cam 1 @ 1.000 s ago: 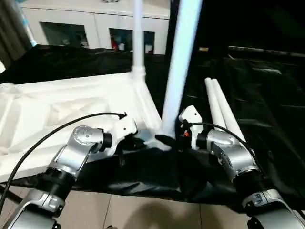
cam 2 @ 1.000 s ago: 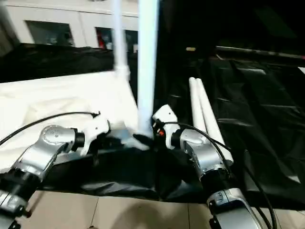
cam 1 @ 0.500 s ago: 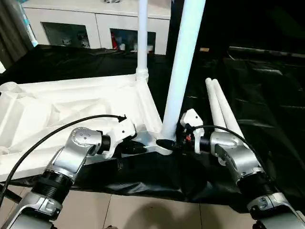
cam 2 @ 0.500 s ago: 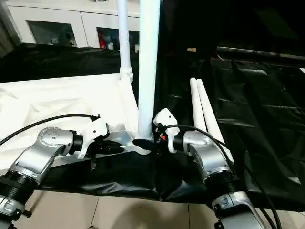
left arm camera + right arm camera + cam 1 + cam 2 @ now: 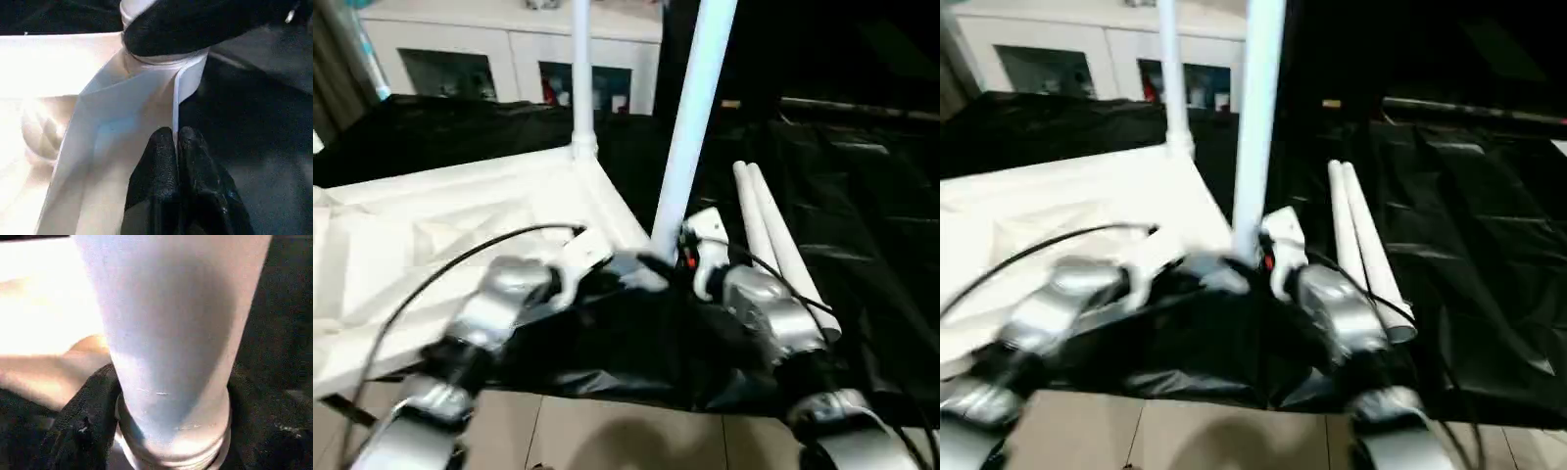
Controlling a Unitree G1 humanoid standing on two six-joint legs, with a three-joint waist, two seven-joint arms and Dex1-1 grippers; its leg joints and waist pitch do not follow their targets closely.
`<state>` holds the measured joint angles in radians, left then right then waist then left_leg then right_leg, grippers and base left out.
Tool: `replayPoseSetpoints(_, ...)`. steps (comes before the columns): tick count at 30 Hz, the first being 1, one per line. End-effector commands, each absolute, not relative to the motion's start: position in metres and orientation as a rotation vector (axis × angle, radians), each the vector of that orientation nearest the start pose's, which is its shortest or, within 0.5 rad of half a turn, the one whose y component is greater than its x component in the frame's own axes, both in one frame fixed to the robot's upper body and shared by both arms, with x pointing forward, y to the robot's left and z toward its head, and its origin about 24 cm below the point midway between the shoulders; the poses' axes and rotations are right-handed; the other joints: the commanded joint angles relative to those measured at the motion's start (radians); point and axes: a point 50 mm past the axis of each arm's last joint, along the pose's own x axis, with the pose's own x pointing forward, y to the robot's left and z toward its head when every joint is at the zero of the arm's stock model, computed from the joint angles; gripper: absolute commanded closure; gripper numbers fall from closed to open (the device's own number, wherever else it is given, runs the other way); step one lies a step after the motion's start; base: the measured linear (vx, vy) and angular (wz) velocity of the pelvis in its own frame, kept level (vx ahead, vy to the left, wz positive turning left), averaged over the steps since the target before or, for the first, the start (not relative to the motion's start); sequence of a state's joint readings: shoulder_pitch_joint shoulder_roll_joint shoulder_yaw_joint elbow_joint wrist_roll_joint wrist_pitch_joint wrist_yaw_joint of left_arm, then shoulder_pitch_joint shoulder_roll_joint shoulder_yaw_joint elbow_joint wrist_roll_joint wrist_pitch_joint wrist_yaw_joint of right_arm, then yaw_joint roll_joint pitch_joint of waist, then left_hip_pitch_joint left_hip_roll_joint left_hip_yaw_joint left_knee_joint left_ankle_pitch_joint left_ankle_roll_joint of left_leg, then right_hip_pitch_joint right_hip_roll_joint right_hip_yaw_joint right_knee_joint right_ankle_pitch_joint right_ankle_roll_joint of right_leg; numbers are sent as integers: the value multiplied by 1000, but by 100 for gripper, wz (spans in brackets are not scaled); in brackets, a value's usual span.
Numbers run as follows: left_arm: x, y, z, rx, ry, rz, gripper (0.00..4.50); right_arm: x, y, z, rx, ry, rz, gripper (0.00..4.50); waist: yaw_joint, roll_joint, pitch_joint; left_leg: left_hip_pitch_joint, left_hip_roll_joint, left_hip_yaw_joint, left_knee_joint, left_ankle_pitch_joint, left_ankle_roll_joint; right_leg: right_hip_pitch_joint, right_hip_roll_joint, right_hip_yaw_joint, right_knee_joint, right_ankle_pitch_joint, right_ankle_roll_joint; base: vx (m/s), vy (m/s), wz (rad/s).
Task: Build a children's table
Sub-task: Rotate leg to tighten
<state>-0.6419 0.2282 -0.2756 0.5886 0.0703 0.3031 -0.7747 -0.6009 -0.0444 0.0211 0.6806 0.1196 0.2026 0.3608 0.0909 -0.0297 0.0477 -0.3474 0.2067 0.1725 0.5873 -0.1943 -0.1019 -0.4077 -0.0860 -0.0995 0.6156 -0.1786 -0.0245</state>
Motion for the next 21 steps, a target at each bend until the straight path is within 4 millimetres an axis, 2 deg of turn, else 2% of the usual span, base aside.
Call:
replayPoseSetpoints(1,348,106,54,359,435,-798,450,340,-99,20,71,399,408,176,0,0,-63,11,21,2,-68,-151,-1,47,-61,61,-82,-260,-152,0,0,0)
replayPoseSetpoints(2,351,102,54,369,435,-773,450,341,-92,19,77,396,385,176,-3,0,-62,1,19,3,-68,-143,10,50,-61,62,-78,-230,-157,0,0,0)
replayPoseSetpoints(3,352,101,54,376,435,-766,450,341,-89,19,80,394,378,176,-1,-1,-63,2,20,1,-68,-145,11,52,-61,60,-78,-233,-155,0,0,0)
replayPoseSetpoints(4,353,98,55,379,428,-766,450,341,-83,20,81,390,379,176,-2,1,-65,-3,18,0,-68,-130,14,57,-61,60,-75,-217,-152,0,0,0)
replayPoseSetpoints(5,354,96,56,382,420,-775,450,341,-79,21,74,381,382,176,-2,1,-64,-5,19,-1,-69,-127,16,57,-61,59,-75,-207,-150,0,0,0)
replayPoseSetpoints(9,352,93,56,385,391,-832,450,343,-74,26,47,340,408,176,-2,4,-64,-4,19,-1,-69,-143,20,58,-63,59,-78,-225,-146,0,0,0)
replayPoseSetpoints(10,351,94,55,379,397,-833,450,344,-73,28,56,322,423,141,-3,3,-62,-3,19,0,-70,-158,20,57,-63,59,-82,-245,-143,0,0,0)
replayPoseSetpoints(12,348,97,53,373,396,-863,450,346,-76,35,57,273,464,106,-2,-1,-62,-5,19,-1,-70,-161,23,59,-65,59,-82,-260,-136,0,0,0)
replayPoseSetpoints(13,346,99,52,373,400,-873,450,347,-77,38,54,260,488,106,-2,0,-62,-8,19,-1,-70,-155,28,60,-65,59,-82,-259,-135,0,0,0)
replayPoseSetpoints(15,344,103,52,378,386,-907,450,348,-83,41,15,249,529,71,-6,-1,-63,-13,20,-4,-70,-144,34,66,-64,57,-79,-247,-135,0,0,0)
replayPoseSetpoints(16,343,108,52,389,391,-913,450,348,-88,42,-11,250,576,63,-7,0,-63,-12,20,-3,-70,-142,35,63,-64,58,-79,-244,-137,0,0,0)
replayPoseSetpoints(18,341,112,52,399,389,-931,450,347,-92,44,-23,251,618,59,-8,-2,-62,-12,21,-3,-69,-140,43,64,-64,58,-78,-238,-146,0,0,0)
replayPoseSetpoints(19,340,115,53,397,391,-948,450,345,-95,46,-22,252,671,59,-8,-2,-62,-9,22,-2,-68,-138,46,60,-64,60,-78,-233,-150,0,0,0)
replayPoseSetpoints(20,338,118,54,394,387,-972,450,343,-98,48,-7,260,726,59,-6,3,-63,-9,23,-3,-68,-133,52,63,-64,59,-75,-216,-160,0,0,0)
replayPoseSetpoints(21,334,120,55,387,386,-1023,450,340,-102,51,-7,261,791,59,-6,3,-63,-9,24,-3,-68,-132,56,64,-62,59,-74,-204,-164,0,0,0)
